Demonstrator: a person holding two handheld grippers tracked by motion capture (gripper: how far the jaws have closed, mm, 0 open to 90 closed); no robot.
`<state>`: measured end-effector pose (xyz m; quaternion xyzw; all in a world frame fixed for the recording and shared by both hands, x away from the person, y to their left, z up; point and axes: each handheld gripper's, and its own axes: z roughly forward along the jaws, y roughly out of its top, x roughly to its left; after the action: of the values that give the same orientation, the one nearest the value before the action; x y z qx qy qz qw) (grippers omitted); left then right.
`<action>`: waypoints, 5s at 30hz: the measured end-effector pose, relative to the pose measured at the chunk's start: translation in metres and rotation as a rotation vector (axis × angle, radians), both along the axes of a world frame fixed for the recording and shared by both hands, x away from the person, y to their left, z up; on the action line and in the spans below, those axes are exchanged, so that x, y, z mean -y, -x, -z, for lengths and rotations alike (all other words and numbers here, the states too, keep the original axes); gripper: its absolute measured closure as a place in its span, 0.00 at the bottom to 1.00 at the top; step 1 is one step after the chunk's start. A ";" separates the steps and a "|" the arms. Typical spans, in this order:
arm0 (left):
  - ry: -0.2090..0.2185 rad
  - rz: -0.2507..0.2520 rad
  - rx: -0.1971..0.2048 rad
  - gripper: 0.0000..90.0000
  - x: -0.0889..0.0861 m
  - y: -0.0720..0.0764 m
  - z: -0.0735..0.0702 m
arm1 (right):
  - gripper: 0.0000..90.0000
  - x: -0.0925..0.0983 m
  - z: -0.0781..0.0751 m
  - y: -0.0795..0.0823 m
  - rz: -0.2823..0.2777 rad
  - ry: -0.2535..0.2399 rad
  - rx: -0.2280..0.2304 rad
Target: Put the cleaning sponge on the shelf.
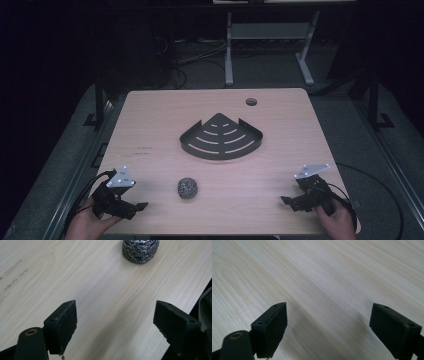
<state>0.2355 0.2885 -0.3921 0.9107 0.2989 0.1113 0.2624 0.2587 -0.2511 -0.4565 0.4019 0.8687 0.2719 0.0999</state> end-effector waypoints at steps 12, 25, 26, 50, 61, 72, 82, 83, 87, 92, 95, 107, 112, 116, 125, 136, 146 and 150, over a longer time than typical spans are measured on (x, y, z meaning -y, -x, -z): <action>-0.009 0.044 -0.019 0.21 0.020 -0.008 -0.002 | 0.16 0.001 -0.001 0.001 0.001 -0.001 0.001; -0.016 0.069 -0.030 0.21 0.034 -0.014 0.000 | 0.16 0.001 -0.001 0.001 -0.001 -0.001 0.001; -0.014 0.071 -0.029 0.21 0.035 -0.015 0.000 | 0.16 0.001 -0.001 0.001 -0.001 -0.001 0.001; -0.021 0.102 -0.041 0.21 0.056 -0.024 0.003 | 0.16 0.001 -0.002 0.001 -0.002 -0.002 0.002; -0.031 0.113 -0.051 0.20 0.063 -0.029 0.005 | 0.16 0.001 -0.001 0.002 -0.006 -0.004 0.001; -0.034 0.128 -0.055 0.20 0.072 -0.032 0.007 | 0.16 0.001 -0.001 0.002 -0.003 -0.007 0.000; -0.040 0.135 -0.065 0.20 0.080 -0.038 0.010 | 0.16 0.002 -0.001 0.002 -0.002 -0.009 -0.003; -0.040 0.134 -0.066 0.20 0.080 -0.038 0.010 | 0.16 0.002 -0.001 0.002 -0.002 -0.010 -0.001; -0.040 0.136 -0.069 0.20 0.082 -0.039 0.011 | 0.16 0.002 -0.001 0.002 -0.003 -0.009 0.000; -0.045 0.139 -0.069 0.20 0.085 -0.041 0.012 | 0.16 0.002 -0.001 0.002 -0.003 -0.012 -0.001; -0.050 0.143 -0.069 0.20 0.087 -0.041 0.012 | 0.16 0.002 -0.001 0.003 -0.003 -0.012 -0.001; -0.071 0.157 -0.080 0.20 0.097 -0.046 0.015 | 0.16 0.002 -0.002 0.002 -0.003 -0.011 0.000; -0.080 0.169 -0.085 0.20 0.102 -0.048 0.015 | 0.16 0.002 -0.001 0.002 -0.003 -0.010 -0.001; -0.086 0.179 -0.100 0.22 0.105 -0.049 0.017 | 0.16 0.003 -0.001 0.002 -0.004 -0.010 0.000; -0.105 0.179 -0.112 0.22 0.109 -0.051 0.021 | 0.16 0.002 -0.001 0.003 -0.005 -0.012 -0.002; -0.120 0.180 -0.122 0.22 0.115 -0.055 0.026 | 0.16 0.000 -0.001 0.003 -0.009 -0.009 -0.001; -0.132 0.191 -0.141 0.23 0.121 -0.059 0.030 | 0.16 0.000 -0.001 0.003 -0.014 -0.009 -0.005; -0.143 0.189 -0.144 0.22 0.122 -0.061 0.033 | 0.16 0.000 0.000 0.003 -0.014 -0.008 -0.006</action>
<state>0.2965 0.1664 -0.4247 0.9568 0.2209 0.0415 0.1843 0.2557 -0.2506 -0.4567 0.3969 0.8707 0.2748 0.0937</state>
